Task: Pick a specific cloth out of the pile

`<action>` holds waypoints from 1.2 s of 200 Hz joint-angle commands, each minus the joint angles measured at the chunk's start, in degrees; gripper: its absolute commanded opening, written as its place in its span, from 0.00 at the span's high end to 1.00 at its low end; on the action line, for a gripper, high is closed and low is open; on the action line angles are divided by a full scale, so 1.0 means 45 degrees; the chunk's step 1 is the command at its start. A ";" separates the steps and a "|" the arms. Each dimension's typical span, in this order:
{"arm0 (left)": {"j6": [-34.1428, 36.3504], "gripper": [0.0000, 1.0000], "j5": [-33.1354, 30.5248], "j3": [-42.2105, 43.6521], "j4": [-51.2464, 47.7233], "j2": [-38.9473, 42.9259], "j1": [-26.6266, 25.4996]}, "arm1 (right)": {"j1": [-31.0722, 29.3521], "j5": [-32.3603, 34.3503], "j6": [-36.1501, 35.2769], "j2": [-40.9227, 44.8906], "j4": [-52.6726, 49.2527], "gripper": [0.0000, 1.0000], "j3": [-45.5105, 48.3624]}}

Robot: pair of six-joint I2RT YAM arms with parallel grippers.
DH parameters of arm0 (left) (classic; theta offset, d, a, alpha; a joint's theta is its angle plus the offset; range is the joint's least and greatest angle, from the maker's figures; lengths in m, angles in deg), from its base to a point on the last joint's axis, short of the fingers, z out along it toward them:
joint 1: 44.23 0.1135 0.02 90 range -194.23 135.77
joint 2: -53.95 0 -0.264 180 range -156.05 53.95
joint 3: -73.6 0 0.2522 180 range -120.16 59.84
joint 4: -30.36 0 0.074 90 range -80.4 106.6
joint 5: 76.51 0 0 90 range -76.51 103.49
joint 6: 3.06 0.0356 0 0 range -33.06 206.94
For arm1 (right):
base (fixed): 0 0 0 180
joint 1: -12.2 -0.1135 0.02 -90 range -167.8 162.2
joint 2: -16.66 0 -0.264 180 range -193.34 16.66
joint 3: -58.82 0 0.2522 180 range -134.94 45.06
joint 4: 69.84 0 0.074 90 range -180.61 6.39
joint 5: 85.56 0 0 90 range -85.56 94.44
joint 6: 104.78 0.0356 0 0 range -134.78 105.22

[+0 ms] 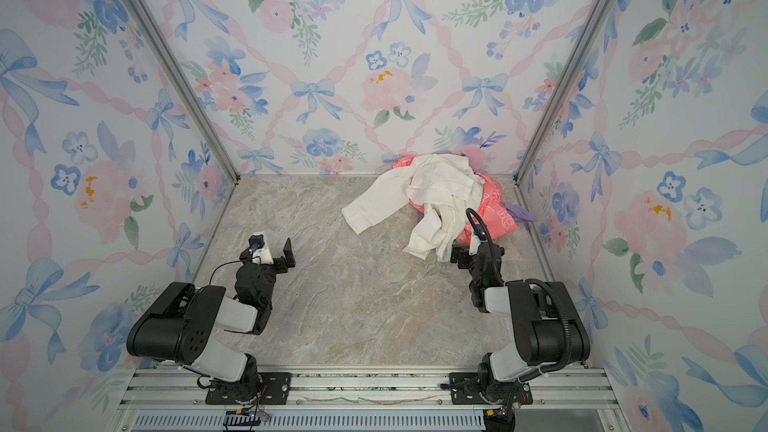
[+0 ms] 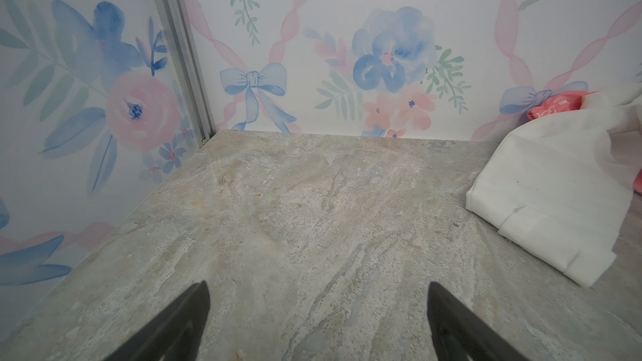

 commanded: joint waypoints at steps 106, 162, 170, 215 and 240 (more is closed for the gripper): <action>-0.3005 0.02 -0.1980 -0.1531 -0.9907 0.9116 -0.4191 | -0.0226 0.1629 0.3010 0.7350 -1.0646 0.03 -0.3354; -0.4357 0.02 0.0767 -0.2978 -1.5205 1.2696 -0.4888 | 0.3831 -0.1172 0.6405 0.6605 -1.0811 0.00 -0.3632; -0.4252 0.02 0.1411 -0.2971 -1.5406 1.2945 -0.4888 | 0.4250 -0.1579 0.6904 0.6202 -1.0474 0.00 -0.3622; -0.3035 0.02 0.3344 -0.3144 -1.6227 1.2972 -0.4928 | 0.4827 -0.2239 0.9281 0.3413 -0.8629 0.08 -0.4340; -0.2898 0.02 0.3708 -0.3406 -1.6210 1.2889 -0.4936 | 0.4756 -0.2369 0.9989 0.1484 -0.8343 0.08 -0.5455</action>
